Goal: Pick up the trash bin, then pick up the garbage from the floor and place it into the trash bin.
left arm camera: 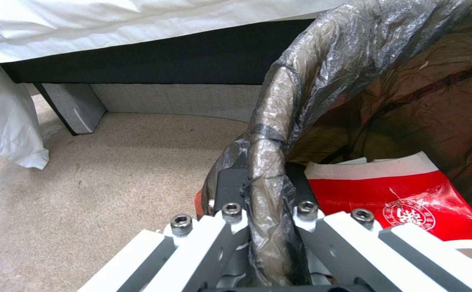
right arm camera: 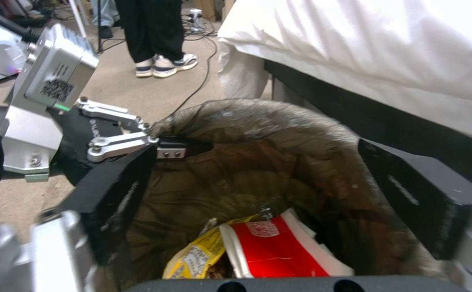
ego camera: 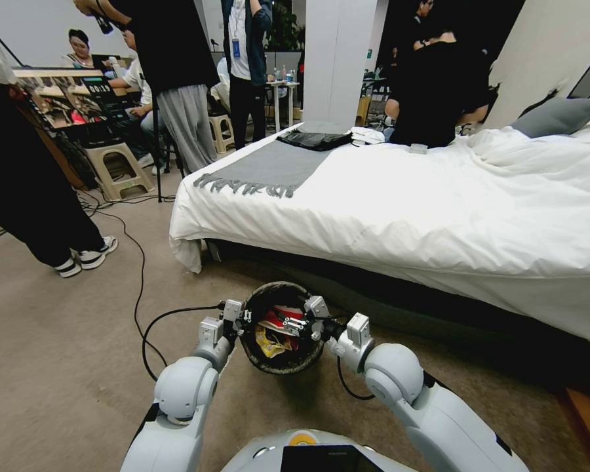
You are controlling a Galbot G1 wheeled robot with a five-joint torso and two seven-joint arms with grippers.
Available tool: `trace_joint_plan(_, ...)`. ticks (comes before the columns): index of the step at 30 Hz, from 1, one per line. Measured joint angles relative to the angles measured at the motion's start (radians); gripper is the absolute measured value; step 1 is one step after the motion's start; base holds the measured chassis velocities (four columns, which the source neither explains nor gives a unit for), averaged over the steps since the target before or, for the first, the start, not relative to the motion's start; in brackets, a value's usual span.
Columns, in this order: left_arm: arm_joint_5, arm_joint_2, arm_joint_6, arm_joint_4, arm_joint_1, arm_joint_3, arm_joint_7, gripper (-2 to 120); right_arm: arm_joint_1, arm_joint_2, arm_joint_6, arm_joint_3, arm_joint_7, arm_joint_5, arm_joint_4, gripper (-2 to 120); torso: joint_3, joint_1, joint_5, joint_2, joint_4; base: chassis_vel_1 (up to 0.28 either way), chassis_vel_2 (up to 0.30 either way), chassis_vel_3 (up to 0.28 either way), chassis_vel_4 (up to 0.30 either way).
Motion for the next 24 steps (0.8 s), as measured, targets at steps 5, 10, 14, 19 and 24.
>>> trace_joint_plan(5, 0.001, -0.001, 0.000, 0.000, 0.003, -0.003, 0.000, 1, -0.067, -0.006, 0.011, 0.081, 0.000, 0.002, 0.048, 100, 0.000, 0.000, 0.0001, 0.000, -0.0001, 0.000, 0.000, 0.000, 0.000)
trace_joint_plan(10, 0.001, -0.001, -0.001, -0.001, 0.005, -0.011, 0.000, 1, -0.154, 0.004, 0.096, 0.175, 0.026, -0.056, 0.102, 100, 0.000, 0.000, 0.0000, 0.000, -0.0001, 0.000, 0.000, 0.000, 0.000)
trace_joint_plan(14, 0.001, 0.000, -0.003, -0.005, 0.010, -0.022, 0.000, 1, -0.220, 0.041, 0.177, 0.223, 0.067, -0.122, 0.120, 100, 0.000, 0.000, 0.0000, 0.000, -0.0002, 0.000, 0.000, 0.000, 0.000)
trace_joint_plan(19, 0.001, -0.001, -0.004, -0.011, 0.016, -0.037, 0.000, 1, -0.285, 0.090, 0.262, 0.276, 0.098, -0.181, 0.124, 100, 0.000, 0.000, 0.0001, 0.000, 0.0001, 0.000, 0.000, 0.000, 0.000)
trace_joint_plan(24, 0.000, -0.003, -0.006, -0.016, 0.023, -0.051, 0.000, 1, -0.381, 0.165, 0.369, 0.364, 0.119, -0.245, 0.113, 100, 0.000, 0.000, 0.0000, 0.000, 0.0000, 0.000, 0.000, 0.000, 0.000)
